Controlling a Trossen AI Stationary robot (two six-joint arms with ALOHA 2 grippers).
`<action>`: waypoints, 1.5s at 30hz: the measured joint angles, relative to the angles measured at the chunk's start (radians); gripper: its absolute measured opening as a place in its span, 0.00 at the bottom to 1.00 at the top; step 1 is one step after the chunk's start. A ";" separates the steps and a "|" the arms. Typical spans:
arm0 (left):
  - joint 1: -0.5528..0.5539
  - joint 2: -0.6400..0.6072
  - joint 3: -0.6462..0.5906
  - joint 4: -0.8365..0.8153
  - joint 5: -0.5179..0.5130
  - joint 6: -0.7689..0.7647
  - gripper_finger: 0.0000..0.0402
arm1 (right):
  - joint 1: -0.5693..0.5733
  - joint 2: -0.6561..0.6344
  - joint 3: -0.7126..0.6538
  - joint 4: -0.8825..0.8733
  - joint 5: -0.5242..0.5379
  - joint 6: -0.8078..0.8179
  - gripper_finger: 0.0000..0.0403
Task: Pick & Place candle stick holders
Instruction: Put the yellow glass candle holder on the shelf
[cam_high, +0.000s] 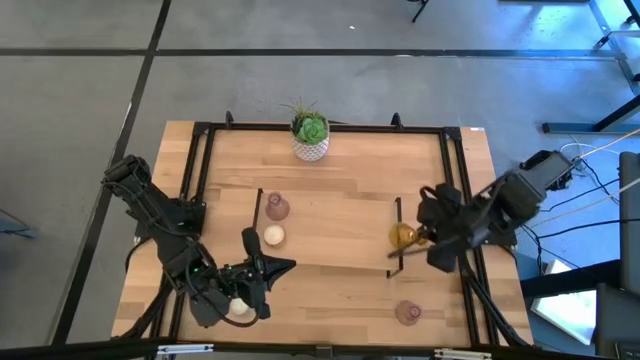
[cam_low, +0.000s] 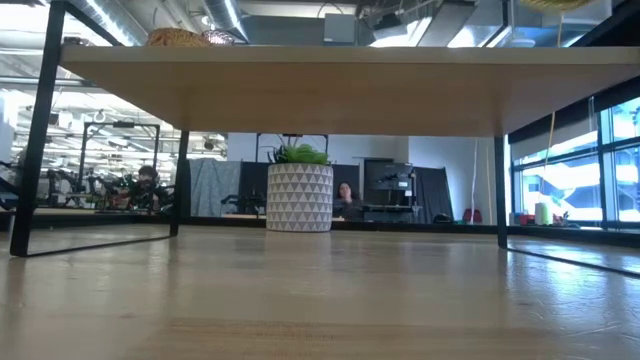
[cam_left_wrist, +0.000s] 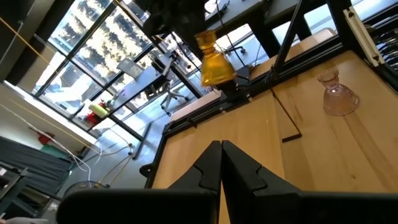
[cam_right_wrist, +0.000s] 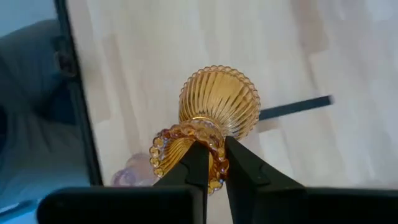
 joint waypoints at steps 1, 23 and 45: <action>0.000 0.000 0.000 0.000 0.000 0.000 0.00 | -0.023 0.001 0.001 0.000 0.001 -0.017 0.08; 0.000 0.000 0.000 -0.007 0.000 0.000 0.00 | -0.427 0.381 0.248 0.242 -0.231 -0.391 0.08; -0.008 0.000 0.000 -0.044 0.027 -0.017 0.00 | -0.519 0.669 0.576 0.078 -0.326 -0.452 0.08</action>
